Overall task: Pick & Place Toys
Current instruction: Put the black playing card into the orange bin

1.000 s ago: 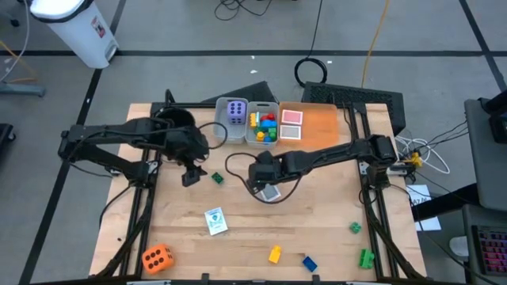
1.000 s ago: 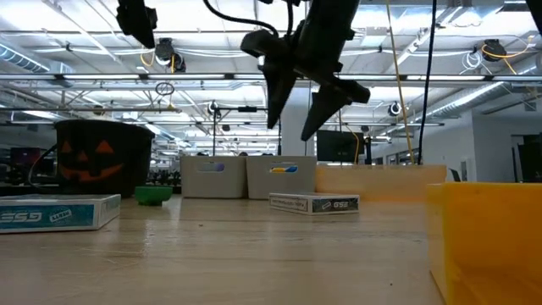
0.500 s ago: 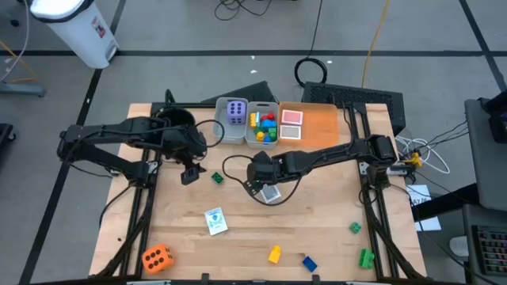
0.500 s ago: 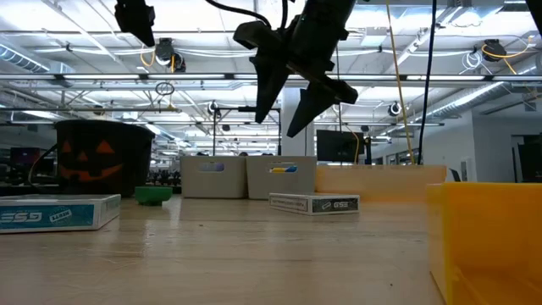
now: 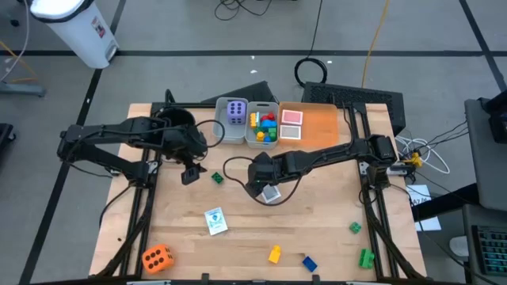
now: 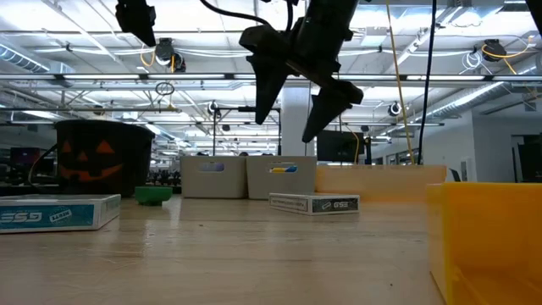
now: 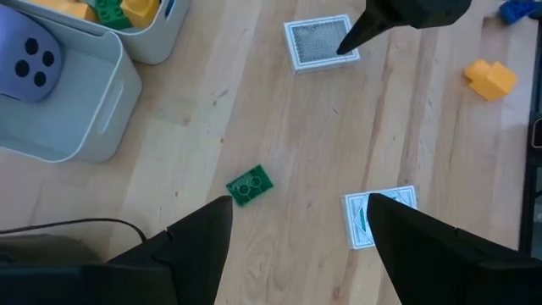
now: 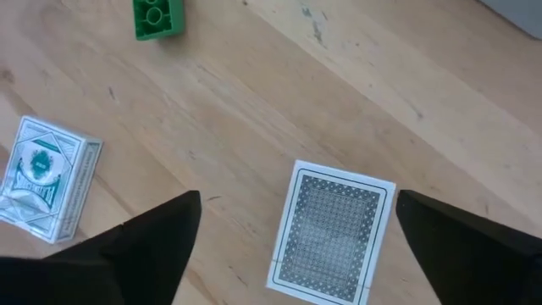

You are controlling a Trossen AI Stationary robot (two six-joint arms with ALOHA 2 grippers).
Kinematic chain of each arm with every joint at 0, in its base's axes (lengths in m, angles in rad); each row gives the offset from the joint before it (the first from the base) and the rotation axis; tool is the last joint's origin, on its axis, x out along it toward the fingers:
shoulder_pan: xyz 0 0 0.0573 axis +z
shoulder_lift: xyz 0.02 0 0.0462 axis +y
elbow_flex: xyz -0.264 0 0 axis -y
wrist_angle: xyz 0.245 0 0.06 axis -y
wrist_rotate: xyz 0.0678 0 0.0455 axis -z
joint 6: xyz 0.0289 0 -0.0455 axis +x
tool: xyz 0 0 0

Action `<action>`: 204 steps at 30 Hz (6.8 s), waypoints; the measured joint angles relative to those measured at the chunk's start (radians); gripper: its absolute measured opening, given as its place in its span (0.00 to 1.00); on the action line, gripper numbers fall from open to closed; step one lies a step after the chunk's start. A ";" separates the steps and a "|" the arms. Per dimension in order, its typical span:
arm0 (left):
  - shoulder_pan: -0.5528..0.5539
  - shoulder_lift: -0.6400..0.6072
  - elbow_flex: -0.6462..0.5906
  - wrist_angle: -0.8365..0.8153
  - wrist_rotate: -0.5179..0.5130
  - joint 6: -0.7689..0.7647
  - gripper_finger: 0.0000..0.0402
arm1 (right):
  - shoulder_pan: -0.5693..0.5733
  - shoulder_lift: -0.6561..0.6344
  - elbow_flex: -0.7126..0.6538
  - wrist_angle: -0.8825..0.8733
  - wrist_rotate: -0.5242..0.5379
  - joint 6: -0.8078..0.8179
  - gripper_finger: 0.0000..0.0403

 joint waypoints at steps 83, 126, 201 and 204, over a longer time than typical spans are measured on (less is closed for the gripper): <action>0.001 0.000 0.000 0.003 -0.074 -0.008 0.70 | 0.029 0.071 -0.214 0.088 0.004 0.063 0.95; 0.001 0.000 0.000 0.003 -0.076 0.002 0.70 | -0.008 0.069 -0.214 0.042 -0.019 -0.074 0.78; -0.005 0.127 -0.001 0.543 -0.041 0.808 0.70 | -0.201 -0.349 -0.214 0.615 -0.672 -0.373 0.78; -0.022 0.127 -0.001 0.606 -0.003 0.810 0.70 | -0.223 -0.349 -0.214 0.643 -0.730 -0.356 0.78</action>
